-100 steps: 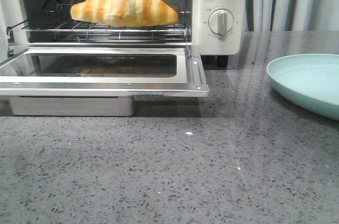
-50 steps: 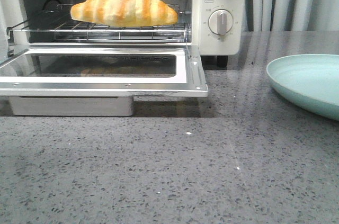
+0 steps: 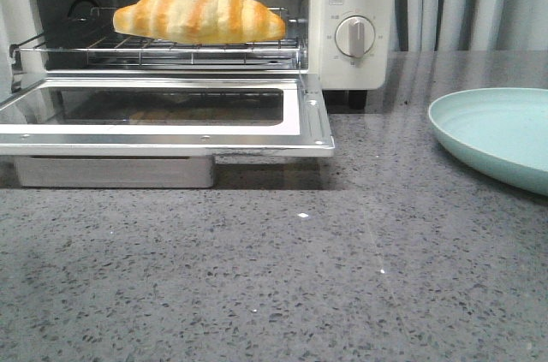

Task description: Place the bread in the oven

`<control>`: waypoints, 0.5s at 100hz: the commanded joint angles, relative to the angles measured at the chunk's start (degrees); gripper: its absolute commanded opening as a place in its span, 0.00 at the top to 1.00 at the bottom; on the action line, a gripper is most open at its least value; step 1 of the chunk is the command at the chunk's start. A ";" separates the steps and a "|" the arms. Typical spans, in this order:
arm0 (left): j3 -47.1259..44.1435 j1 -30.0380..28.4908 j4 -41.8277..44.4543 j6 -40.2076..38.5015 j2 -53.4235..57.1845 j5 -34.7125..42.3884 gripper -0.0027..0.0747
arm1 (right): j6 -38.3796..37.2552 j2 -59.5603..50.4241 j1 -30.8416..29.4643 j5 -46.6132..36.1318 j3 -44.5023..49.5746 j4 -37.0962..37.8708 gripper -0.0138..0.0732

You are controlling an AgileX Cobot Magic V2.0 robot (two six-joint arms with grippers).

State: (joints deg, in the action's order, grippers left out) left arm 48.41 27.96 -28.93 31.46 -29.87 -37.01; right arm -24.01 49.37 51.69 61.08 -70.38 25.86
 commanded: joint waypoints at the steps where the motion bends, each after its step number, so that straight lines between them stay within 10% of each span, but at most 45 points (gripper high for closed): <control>1: 0.31 -0.14 -1.84 0.00 -0.18 4.52 0.99 | -3.97 -5.62 -0.09 -8.00 5.91 2.69 0.25; 50: -9.44 -0.14 -4.35 0.00 1.91 11.84 0.99 | -7.57 -12.16 -0.09 -7.67 15.77 9.95 0.25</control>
State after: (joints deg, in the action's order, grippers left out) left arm 37.61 27.96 -31.37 31.46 -27.70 -30.20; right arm -31.40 37.29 51.69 56.45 -53.31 31.73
